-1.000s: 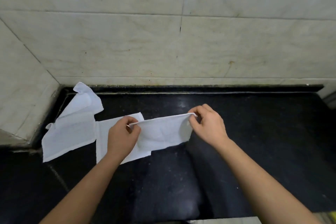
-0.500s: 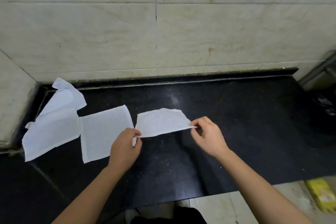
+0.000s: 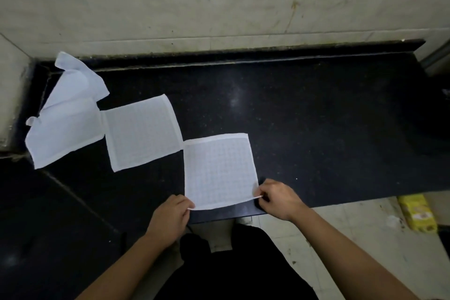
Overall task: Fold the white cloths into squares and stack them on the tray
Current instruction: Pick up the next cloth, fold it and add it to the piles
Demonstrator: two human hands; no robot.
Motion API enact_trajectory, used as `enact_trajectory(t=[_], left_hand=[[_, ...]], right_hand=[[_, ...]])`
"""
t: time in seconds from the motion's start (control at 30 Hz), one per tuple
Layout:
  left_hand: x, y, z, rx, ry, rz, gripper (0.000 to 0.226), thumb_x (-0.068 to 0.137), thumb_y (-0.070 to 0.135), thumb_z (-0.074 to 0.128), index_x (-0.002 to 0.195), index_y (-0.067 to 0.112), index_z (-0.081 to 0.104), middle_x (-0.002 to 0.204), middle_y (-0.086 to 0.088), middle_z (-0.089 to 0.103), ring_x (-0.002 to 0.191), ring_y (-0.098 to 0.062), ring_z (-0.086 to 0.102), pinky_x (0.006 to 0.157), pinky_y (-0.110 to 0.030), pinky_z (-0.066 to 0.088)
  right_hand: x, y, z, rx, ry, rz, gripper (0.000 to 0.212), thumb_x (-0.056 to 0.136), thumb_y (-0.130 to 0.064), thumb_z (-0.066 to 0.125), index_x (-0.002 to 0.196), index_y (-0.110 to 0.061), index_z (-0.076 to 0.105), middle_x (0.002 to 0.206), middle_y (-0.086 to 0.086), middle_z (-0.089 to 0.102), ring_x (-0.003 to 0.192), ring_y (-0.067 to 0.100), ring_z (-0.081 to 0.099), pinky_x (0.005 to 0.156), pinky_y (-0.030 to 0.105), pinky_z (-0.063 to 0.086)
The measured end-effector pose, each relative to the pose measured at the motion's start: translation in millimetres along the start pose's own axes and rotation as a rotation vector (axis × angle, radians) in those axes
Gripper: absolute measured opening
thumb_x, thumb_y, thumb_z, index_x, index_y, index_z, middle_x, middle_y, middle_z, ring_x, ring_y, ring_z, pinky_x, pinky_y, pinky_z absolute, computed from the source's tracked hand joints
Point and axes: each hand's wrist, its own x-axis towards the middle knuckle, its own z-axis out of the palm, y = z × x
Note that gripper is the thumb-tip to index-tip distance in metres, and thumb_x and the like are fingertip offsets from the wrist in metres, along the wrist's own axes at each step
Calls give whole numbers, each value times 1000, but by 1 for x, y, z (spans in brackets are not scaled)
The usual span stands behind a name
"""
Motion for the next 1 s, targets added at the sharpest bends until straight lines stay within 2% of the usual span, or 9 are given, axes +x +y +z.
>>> enact_trajectory(t=[0.13, 0.23, 0.3, 0.4, 0.47, 0.77, 0.87, 0.93, 1.0], left_hand=[[17, -2, -18, -171, 46, -226, 17, 86, 15, 70, 101, 24, 72, 93, 12, 69, 87, -9, 62, 77, -26, 50], [49, -1, -39, -415, 138, -427, 20, 84, 10, 73, 100, 21, 70, 88, 8, 69, 83, -7, 63, 80, -24, 49], [72, -1, -50, -528, 188, -498, 19, 84, 8, 73, 99, 18, 68, 87, 4, 68, 82, -9, 63, 78, -23, 48], [102, -5, -58, -608, 236, -563, 13, 87, 11, 72, 98, 16, 67, 89, 2, 67, 82, -11, 62, 75, -19, 47], [117, -9, -58, -586, 251, -581, 11, 88, 12, 71, 98, 15, 68, 90, 2, 67, 83, -12, 61, 80, -23, 48], [154, -34, -45, -478, 305, -556, 13, 90, 13, 69, 103, 9, 70, 97, -4, 70, 86, -14, 61, 82, -22, 43], [157, -34, -40, -458, 302, -551, 17, 91, 17, 68, 106, 8, 69, 101, -7, 71, 87, -14, 61, 83, -23, 44], [150, -29, -38, -387, 331, -509, 25, 93, 23, 67, 113, 8, 67, 107, -6, 68, 91, -15, 60, 85, -26, 46], [139, -25, -33, -188, 369, -358, 30, 95, 29, 62, 117, 9, 64, 115, -7, 63, 100, -20, 58, 87, -32, 48]], right_hand=[[13, -2, -20, 172, 97, 40, 13, 84, -29, 66, 95, -27, 72, 94, -8, 62, 87, 13, 63, 77, 30, 52], [34, -8, -38, 411, 220, 114, 16, 86, -17, 69, 99, -25, 73, 91, -11, 64, 83, 6, 61, 75, 17, 48], [51, -14, -48, 571, 293, 173, 19, 86, -12, 69, 99, -26, 71, 86, -9, 66, 78, 5, 61, 73, 9, 45], [77, -19, -57, 691, 346, 240, 17, 88, -13, 68, 94, -29, 69, 83, -8, 67, 78, 7, 62, 76, 12, 46], [91, -22, -61, 715, 349, 264, 16, 89, -14, 66, 94, -29, 69, 83, -10, 66, 78, 7, 61, 75, 14, 46], [134, -21, -59, 697, 375, 316, 19, 94, -20, 61, 109, -27, 70, 89, -11, 66, 86, 8, 61, 74, 13, 44], [140, -20, -57, 649, 369, 339, 23, 95, -22, 60, 116, -27, 68, 98, -7, 66, 91, 10, 62, 84, 25, 53], [137, -22, -54, 496, 391, 306, 32, 96, -28, 59, 127, -25, 62, 112, -3, 61, 97, 13, 61, 92, 34, 54], [128, -27, -46, 255, 449, 195, 40, 98, -31, 55, 136, -20, 55, 124, 3, 53, 107, 20, 57, 92, 39, 52]])
